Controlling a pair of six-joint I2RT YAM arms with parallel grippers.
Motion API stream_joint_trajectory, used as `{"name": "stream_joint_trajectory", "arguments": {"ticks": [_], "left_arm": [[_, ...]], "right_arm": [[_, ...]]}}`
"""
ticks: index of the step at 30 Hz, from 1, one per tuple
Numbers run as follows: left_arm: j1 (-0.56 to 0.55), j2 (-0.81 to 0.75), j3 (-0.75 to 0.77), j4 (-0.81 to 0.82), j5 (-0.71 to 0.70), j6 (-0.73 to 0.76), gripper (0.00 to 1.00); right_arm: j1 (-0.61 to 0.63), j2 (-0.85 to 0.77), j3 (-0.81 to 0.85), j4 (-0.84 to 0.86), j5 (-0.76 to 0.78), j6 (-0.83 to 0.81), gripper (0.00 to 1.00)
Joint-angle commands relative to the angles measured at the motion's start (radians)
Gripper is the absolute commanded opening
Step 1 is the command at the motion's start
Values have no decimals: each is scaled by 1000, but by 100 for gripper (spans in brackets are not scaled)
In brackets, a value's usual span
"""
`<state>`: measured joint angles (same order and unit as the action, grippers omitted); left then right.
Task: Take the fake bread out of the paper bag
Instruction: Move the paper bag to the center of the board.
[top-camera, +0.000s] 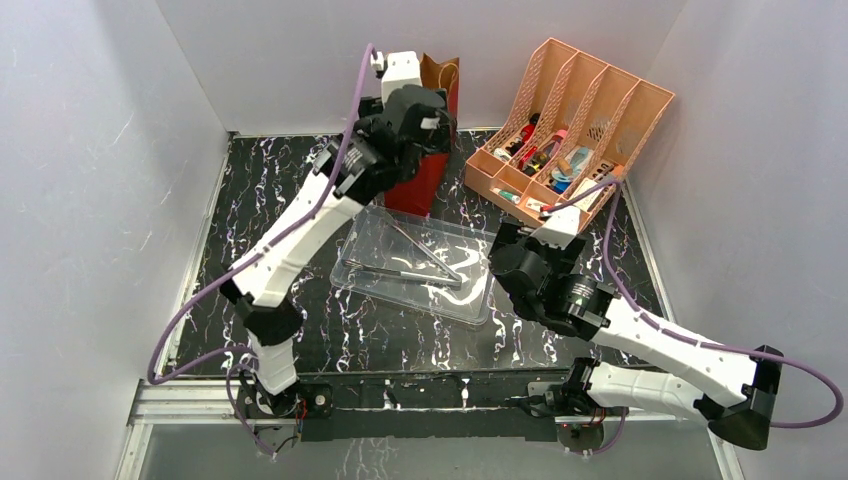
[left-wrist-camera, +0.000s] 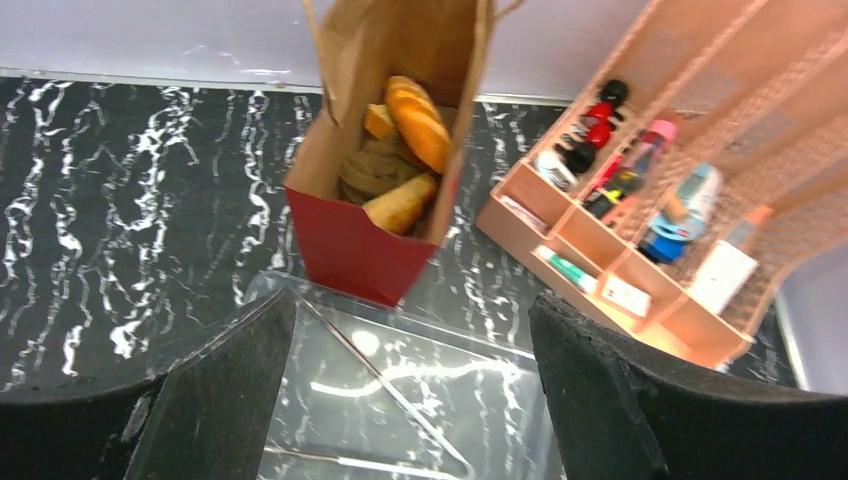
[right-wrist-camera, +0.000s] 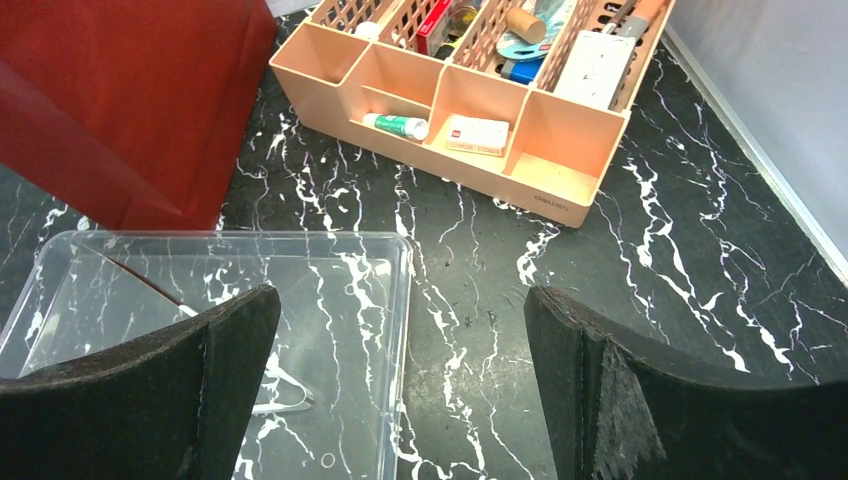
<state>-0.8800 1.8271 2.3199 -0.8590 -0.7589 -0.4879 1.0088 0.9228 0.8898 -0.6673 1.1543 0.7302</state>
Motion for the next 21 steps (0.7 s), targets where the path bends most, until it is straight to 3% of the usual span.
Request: {"name": "stream_joint_trajectory", "arguments": {"ticks": [1,11,21], "left_arm": [[134,41,65,11,123,123,87],[399,191,99,111,387,190,90],[416,266,18,328,537,206,92]], "right_arm": [[-1,12,29,108,-18,-77,93],[-1,79,54,179,-59,-161,93],[-7,134,36,242,-77,-210,93]]}}
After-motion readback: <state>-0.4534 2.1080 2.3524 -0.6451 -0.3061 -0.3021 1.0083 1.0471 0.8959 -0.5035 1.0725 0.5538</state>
